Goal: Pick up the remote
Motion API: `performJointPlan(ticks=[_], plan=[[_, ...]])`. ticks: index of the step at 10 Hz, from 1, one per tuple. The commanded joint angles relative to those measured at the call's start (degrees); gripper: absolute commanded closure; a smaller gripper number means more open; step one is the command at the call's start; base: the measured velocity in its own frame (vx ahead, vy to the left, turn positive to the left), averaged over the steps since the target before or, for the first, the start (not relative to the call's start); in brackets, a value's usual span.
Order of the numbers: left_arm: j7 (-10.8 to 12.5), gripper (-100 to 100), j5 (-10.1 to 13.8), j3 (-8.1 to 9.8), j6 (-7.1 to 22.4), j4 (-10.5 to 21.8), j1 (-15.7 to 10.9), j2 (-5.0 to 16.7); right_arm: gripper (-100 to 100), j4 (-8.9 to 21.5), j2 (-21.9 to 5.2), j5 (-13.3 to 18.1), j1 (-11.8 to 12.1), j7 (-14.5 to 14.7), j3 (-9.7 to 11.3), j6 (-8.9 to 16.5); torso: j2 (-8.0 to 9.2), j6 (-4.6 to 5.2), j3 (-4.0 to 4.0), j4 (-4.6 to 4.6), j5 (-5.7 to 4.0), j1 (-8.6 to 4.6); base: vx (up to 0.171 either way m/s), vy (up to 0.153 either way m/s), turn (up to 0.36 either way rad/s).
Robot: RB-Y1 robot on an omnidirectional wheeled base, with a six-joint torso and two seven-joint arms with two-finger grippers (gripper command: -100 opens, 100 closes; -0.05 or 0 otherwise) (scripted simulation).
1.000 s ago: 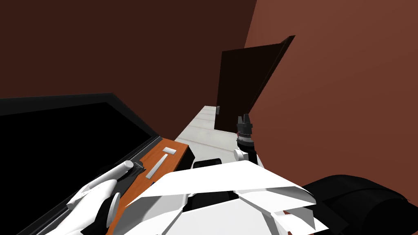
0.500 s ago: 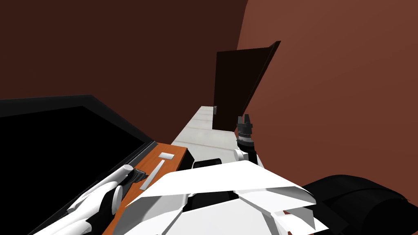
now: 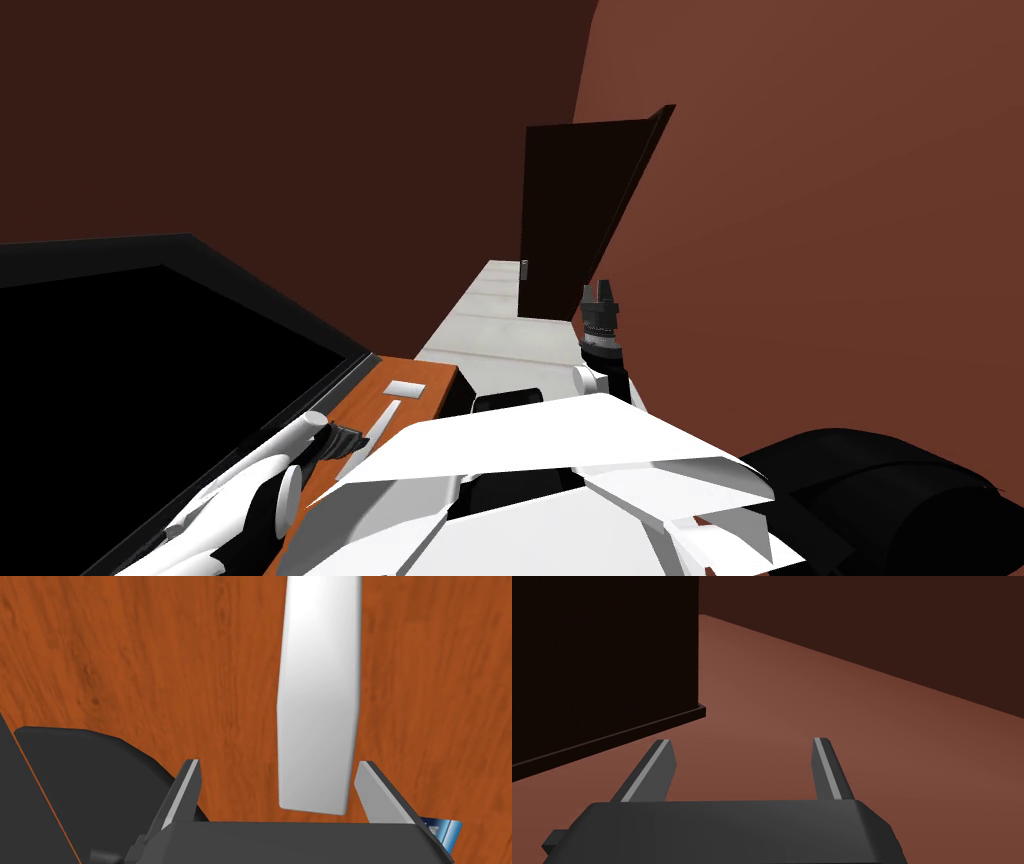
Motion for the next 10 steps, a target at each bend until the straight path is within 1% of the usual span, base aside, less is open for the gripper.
performJointPlan(ticks=[1, 3, 5, 6, 7, 8, 9, 10], plan=[[-0.2, -100, 0.0, 0.13, -0.5, 1.6, -0.4, 0.0, 0, 0.0, 0.0, 0.0, 0.0, 0.0, 0.0, 0.0, 0.00, 0.00, 0.00, 0.00, 0.00, 0.00, 0.010, 0.031, 0.005], [1.2, -100, -0.3, 1.37, 1.2, 4.8, -0.5, -0.9, 0, 0.0, 0.0, 0.0, 0.0, 0.0, 0.0, 0.0, 0.04, 0.01, 0.03, 0.01, -0.02, -0.12, 0.023, 0.040, -0.137], [2.4, -100, -0.8, 2.39, 2.4, 7.6, -0.5, -2.1, 0, 0.0, 0.0, 0.0, 0.0, 0.0, 0.0, 0.0, -0.02, -0.01, -0.01, 0.00, 0.00, 0.02, 0.042, 0.088, -0.126], [2.4, -100, -0.8, 2.39, 2.4, 6.7, -0.5, -2.1, 0, 0.0, 0.0, 0.0, 0.0, 0.0, 0.0, 0.0, -0.05, 0.00, -0.03, -0.01, 0.02, 0.11, 0.031, 0.088, -0.035], [2.4, -100, -0.8, 2.39, 2.4, 7.6, -0.5, -2.1, 0, 0.0, 0.0, 0.0, 0.0, 0.0, 0.0, 0.0, -0.03, -0.02, -0.02, -0.01, 0.01, 0.09, 0.018, 0.043, 0.013], [2.4, -100, -0.8, 2.37, 2.4, 7.3, -0.5, -2.1, 0, 0.0, 0.0, 0.0, 0.0, 0.0, 0.0, 0.0, 0.01, -0.03, 0.00, 0.00, -0.01, -0.05, 0.008, 0.013, 0.003], [2.3, 0, -0.7, 2.38, 2.3, 7.5, -0.5, -2.0, 0, 0.0, 0.0, 0.0, 0.0, 0.0, 0.0, 0.0, 0.05, -0.02, 0.03, 0.01, -0.04, -0.17, 0.000, 0.000, 0.000], [2.3, -100, -0.9, 1.96, 0.6, 7.9, -0.6, -3.3, 0, 0.0, 0.0, 0.0, 0.0, 0.0, 0.0, 0.0, 0.08, -0.02, 0.04, 0.02, -0.06, -0.23, 0.017, 0.035, 0.048]])
